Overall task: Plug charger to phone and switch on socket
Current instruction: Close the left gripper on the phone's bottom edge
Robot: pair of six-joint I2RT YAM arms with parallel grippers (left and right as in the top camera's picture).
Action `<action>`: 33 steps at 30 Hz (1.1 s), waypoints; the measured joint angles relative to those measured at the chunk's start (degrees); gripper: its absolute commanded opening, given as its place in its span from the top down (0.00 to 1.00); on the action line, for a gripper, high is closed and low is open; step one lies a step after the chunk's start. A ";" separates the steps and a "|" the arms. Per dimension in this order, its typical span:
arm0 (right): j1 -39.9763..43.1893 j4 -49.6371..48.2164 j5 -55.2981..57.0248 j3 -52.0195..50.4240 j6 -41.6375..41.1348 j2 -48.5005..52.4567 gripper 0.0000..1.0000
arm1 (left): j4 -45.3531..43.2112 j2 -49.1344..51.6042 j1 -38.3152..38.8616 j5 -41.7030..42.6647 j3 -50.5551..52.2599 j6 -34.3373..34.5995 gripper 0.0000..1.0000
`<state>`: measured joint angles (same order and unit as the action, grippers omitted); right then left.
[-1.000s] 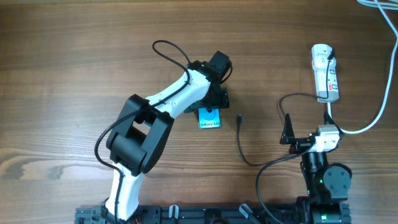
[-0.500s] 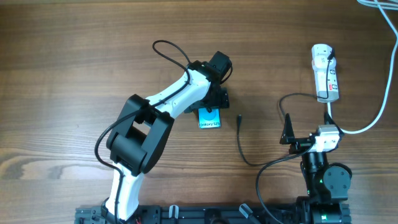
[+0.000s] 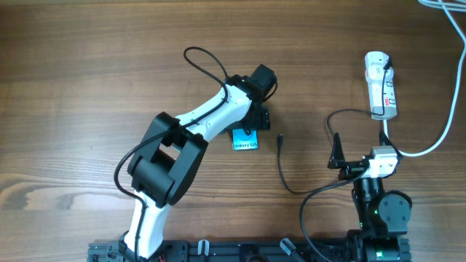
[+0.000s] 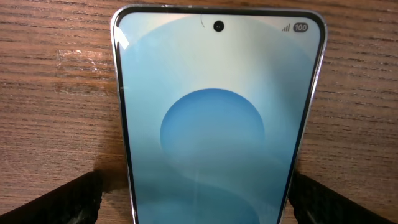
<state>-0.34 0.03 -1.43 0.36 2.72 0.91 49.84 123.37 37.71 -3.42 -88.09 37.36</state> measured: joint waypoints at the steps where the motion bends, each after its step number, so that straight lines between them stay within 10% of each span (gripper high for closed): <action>1: 0.00 0.00 0.00 0.00 -0.02 0.00 0.00 | 0.00 0.00 0.00 0.00 0.00 0.00 0.00; 33: 0.00 0.00 0.00 0.00 0.00 0.00 0.00 | -0.85 0.00 0.07 -0.66 0.04 0.42 0.19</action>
<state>-0.34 0.03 -1.43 0.36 2.72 0.91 48.99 123.37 37.78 -4.08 -88.05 37.78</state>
